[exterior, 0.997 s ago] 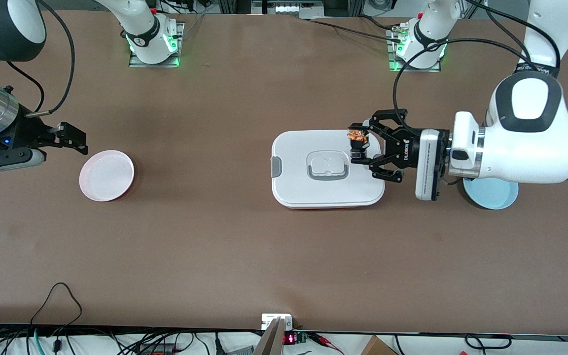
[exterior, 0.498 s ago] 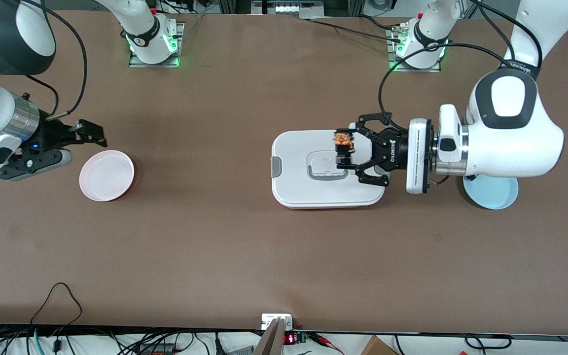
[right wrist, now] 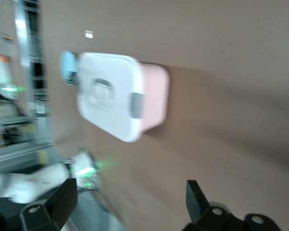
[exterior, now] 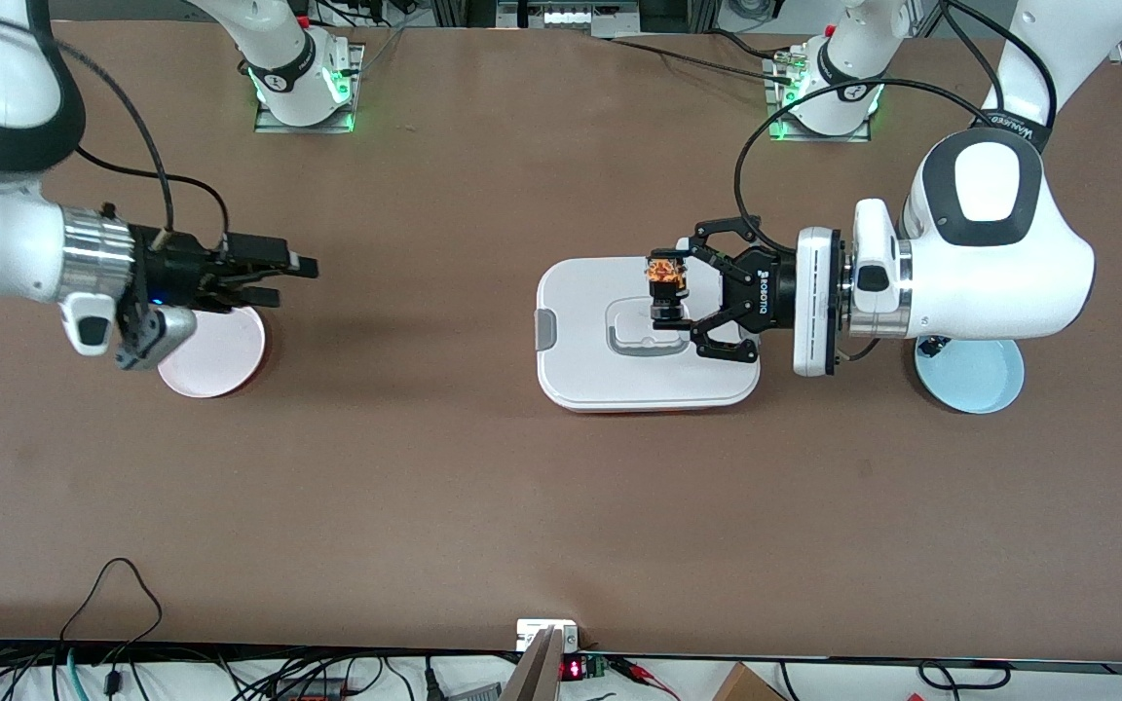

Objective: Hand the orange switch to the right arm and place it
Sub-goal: 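Reach the right gripper toward the orange switch held by the left gripper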

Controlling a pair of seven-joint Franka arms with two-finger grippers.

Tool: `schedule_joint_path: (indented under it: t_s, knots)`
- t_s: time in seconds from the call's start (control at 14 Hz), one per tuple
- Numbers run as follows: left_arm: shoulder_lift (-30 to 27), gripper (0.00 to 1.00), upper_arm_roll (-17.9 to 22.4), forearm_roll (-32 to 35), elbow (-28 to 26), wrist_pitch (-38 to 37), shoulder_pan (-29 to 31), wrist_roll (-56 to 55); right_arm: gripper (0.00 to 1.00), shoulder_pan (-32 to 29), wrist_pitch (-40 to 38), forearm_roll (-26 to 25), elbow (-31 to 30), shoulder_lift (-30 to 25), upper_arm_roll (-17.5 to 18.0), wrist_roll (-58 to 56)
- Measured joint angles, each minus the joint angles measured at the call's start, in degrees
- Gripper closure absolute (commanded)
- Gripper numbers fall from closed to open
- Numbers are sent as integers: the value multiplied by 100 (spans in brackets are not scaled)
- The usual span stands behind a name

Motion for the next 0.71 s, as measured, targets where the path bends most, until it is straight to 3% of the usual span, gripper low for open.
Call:
schedule_joint_path:
  t_s: [0.36, 0.71]
  knots:
    - [-62, 100, -10, -3, -35, 0, 8, 0, 0, 537, -9, 3317, -48, 871, 31, 5]
    - [-79, 100, -16, -46, -101, 0, 12, 0, 0, 1818, 667, 7188, -367, 1450, 53, -580]
